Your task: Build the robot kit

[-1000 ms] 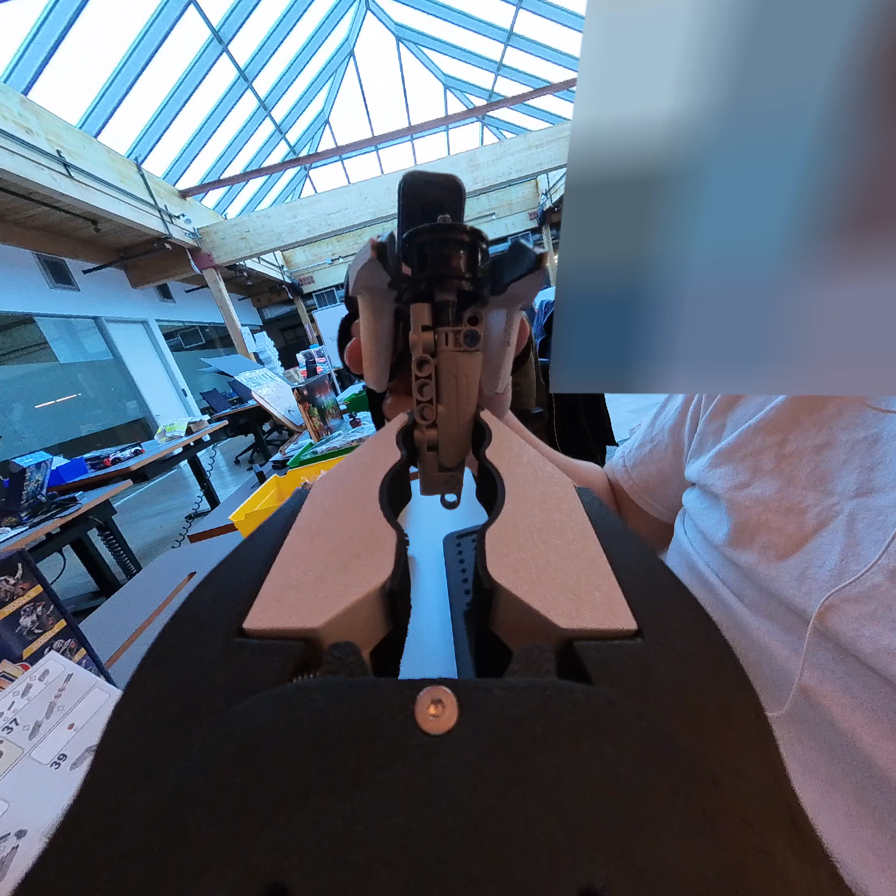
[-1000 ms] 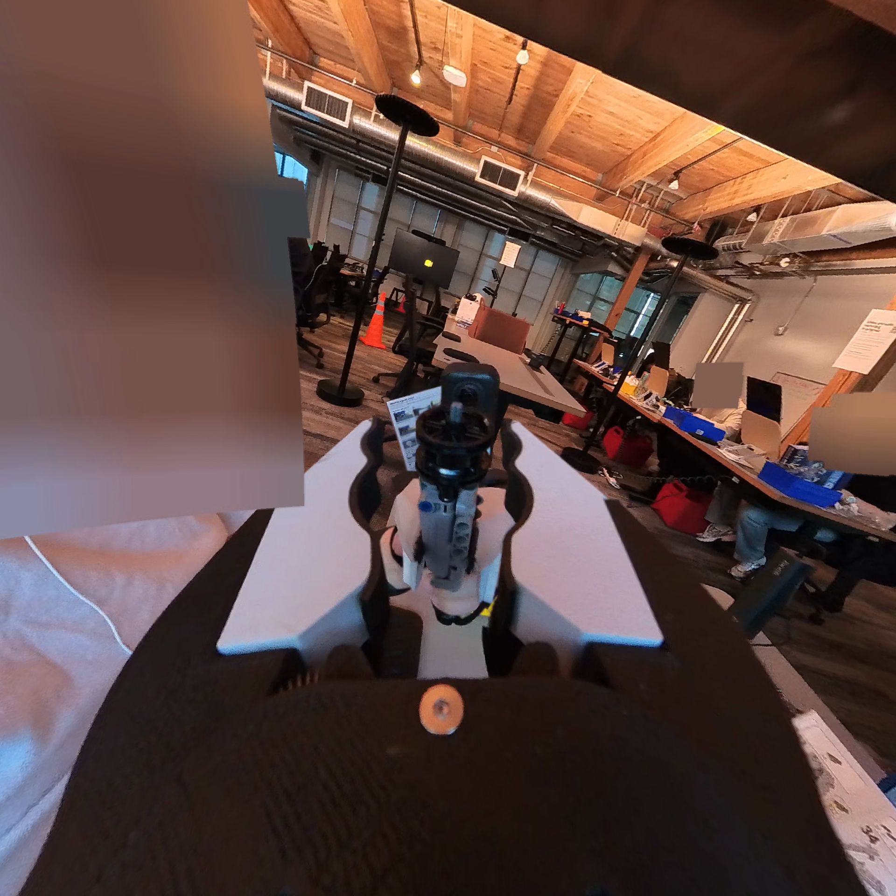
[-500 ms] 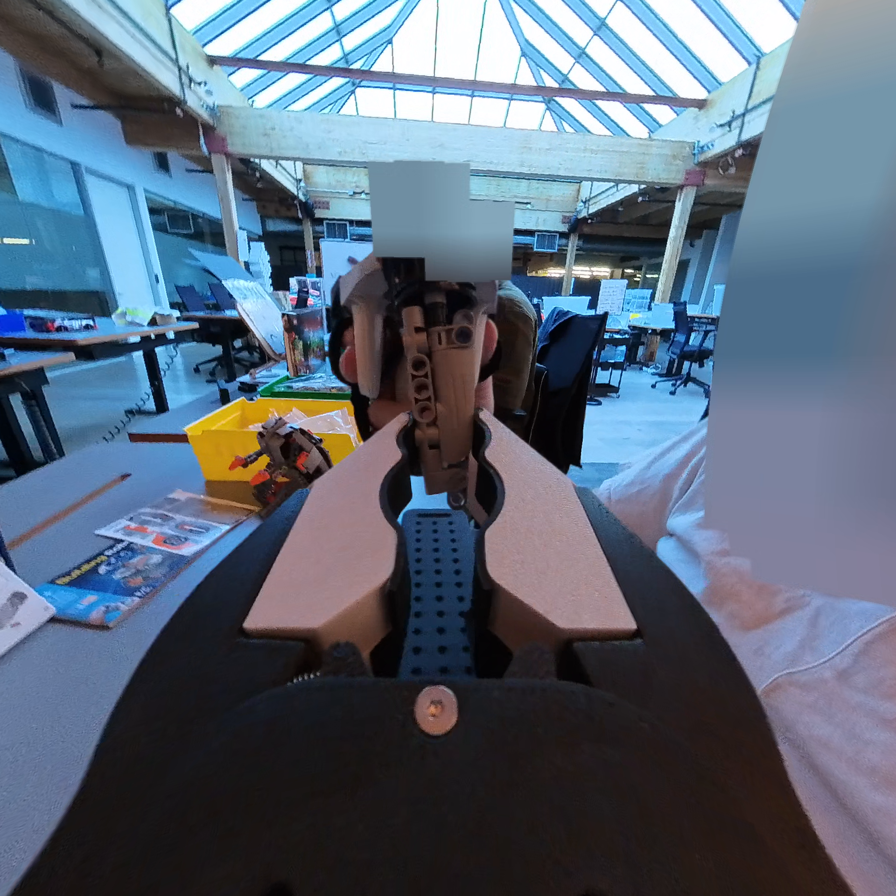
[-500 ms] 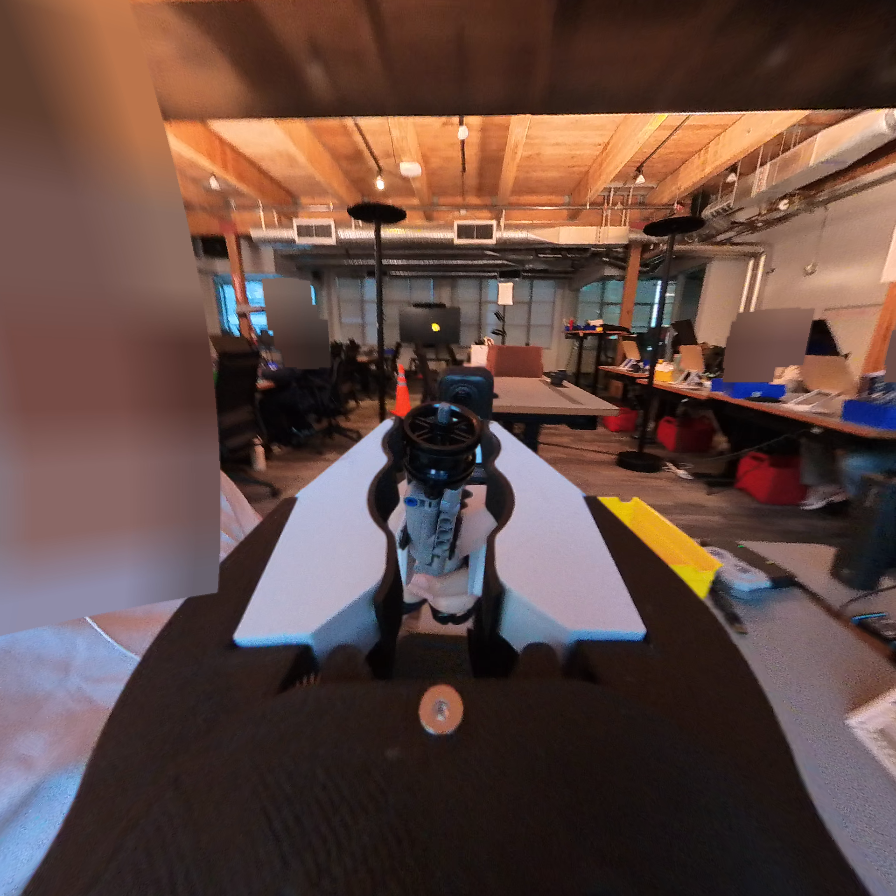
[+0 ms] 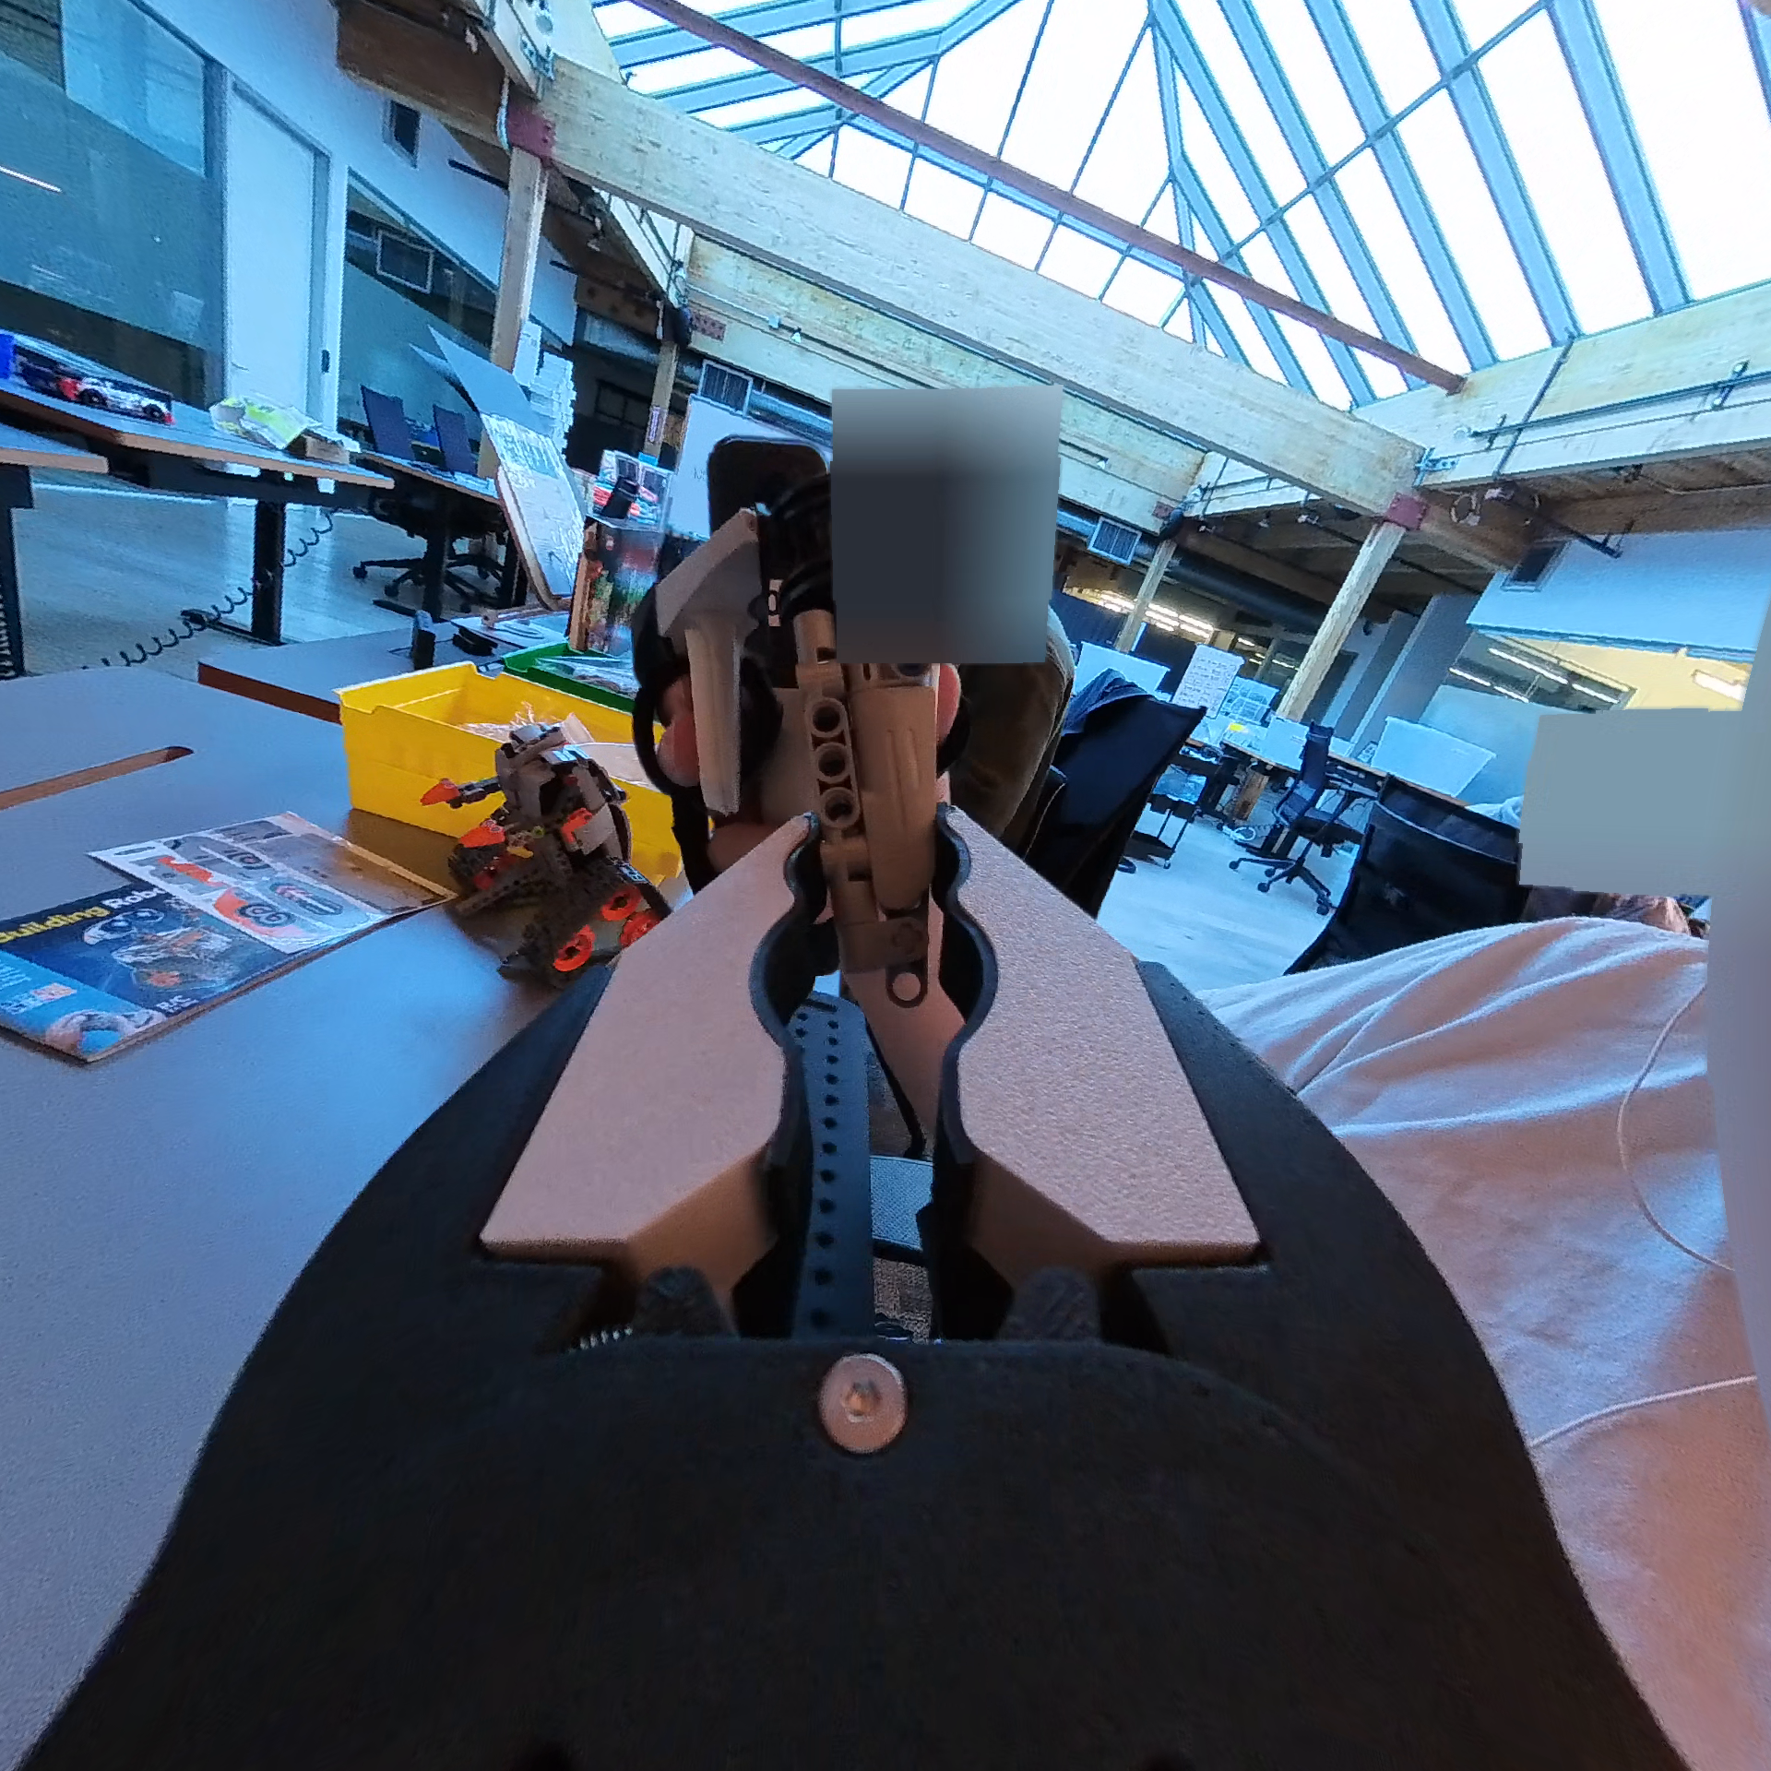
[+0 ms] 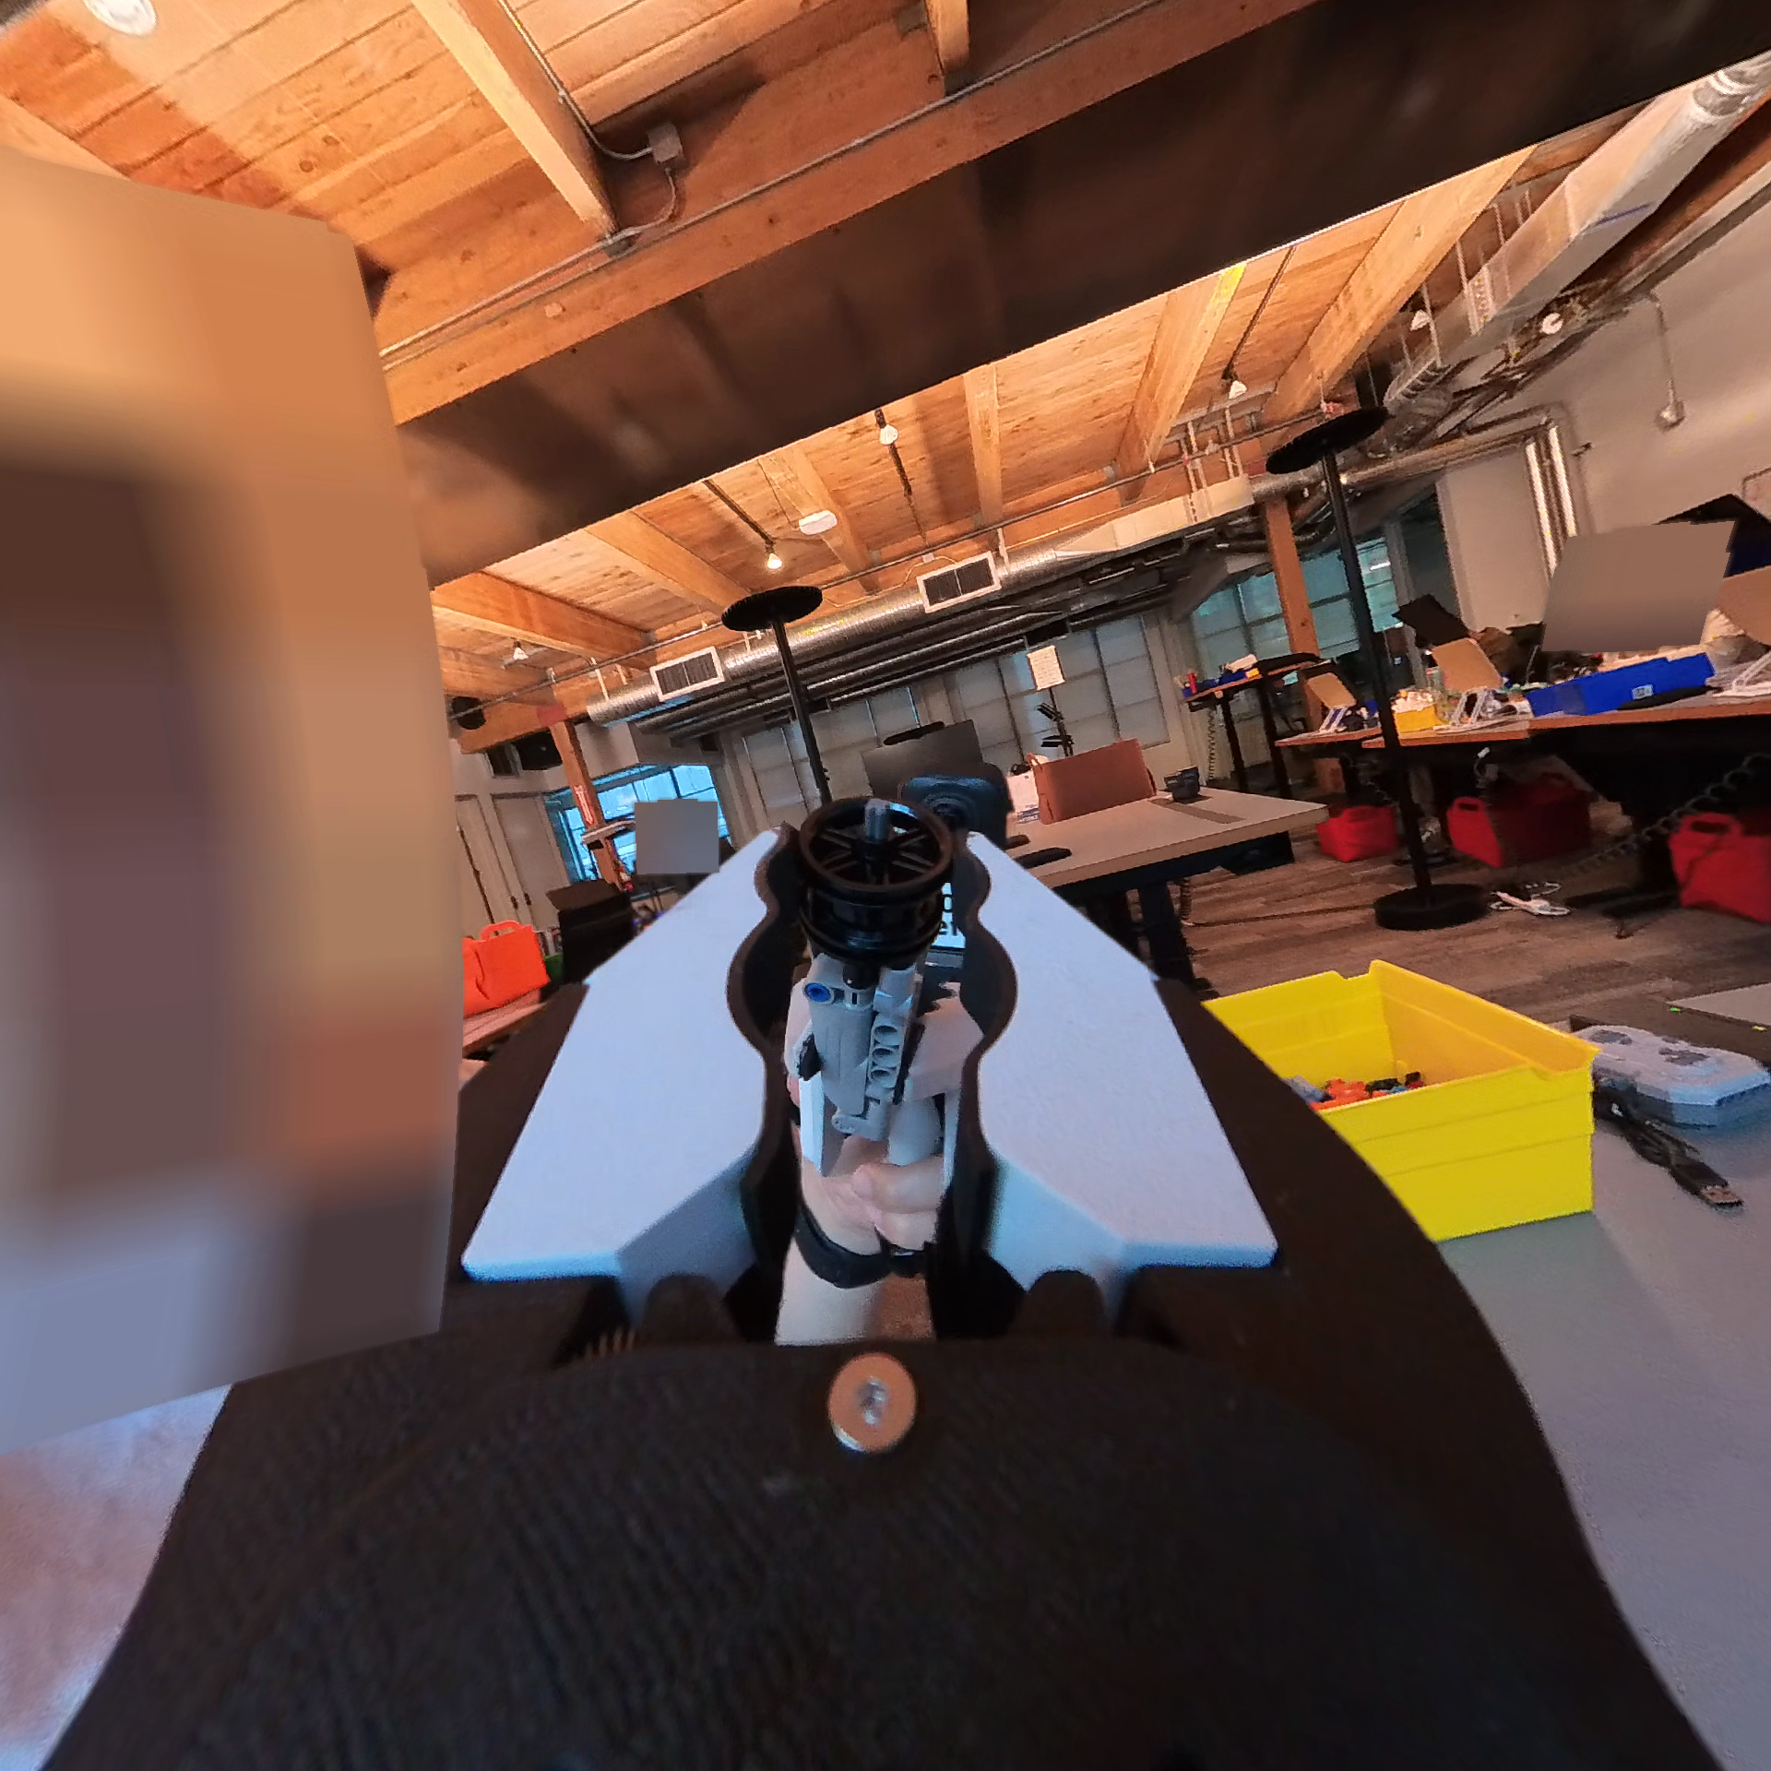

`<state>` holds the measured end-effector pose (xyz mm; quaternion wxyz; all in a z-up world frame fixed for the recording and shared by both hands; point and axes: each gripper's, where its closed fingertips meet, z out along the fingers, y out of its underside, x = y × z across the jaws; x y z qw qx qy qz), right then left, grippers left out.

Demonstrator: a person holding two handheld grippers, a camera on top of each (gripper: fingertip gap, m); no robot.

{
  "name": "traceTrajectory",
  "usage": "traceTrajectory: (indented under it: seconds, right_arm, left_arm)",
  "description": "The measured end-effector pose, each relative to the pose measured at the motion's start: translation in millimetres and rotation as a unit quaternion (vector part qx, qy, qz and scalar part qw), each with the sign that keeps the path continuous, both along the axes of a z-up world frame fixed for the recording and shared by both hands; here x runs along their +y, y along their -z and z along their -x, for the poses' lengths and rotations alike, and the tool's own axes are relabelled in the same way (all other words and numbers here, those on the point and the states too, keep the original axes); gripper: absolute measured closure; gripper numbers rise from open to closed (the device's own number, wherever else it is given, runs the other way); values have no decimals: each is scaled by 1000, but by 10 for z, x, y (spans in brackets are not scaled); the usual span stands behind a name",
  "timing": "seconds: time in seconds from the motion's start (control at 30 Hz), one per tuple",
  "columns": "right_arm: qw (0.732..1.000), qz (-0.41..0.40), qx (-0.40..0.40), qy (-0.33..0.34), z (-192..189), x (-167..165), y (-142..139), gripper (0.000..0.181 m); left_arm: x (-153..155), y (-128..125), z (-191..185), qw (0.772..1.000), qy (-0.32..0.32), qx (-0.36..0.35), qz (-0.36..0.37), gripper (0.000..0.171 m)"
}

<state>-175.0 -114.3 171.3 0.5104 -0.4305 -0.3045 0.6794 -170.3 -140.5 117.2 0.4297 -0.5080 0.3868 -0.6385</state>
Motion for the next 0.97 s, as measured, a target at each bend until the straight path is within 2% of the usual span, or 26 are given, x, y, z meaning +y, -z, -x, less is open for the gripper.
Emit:
traceTrajectory:
  seconds: [0.33,0.97]
  right_arm:
    - [999,-36,-2,21,1,-54,-42,154]
    - [999,-34,-13,21,29,-53,-8,154]
  left_arm:
    - [-25,-28,17,1000,11,-14,11,153]
    - [-32,-23,44,999,8,-12,34,153]
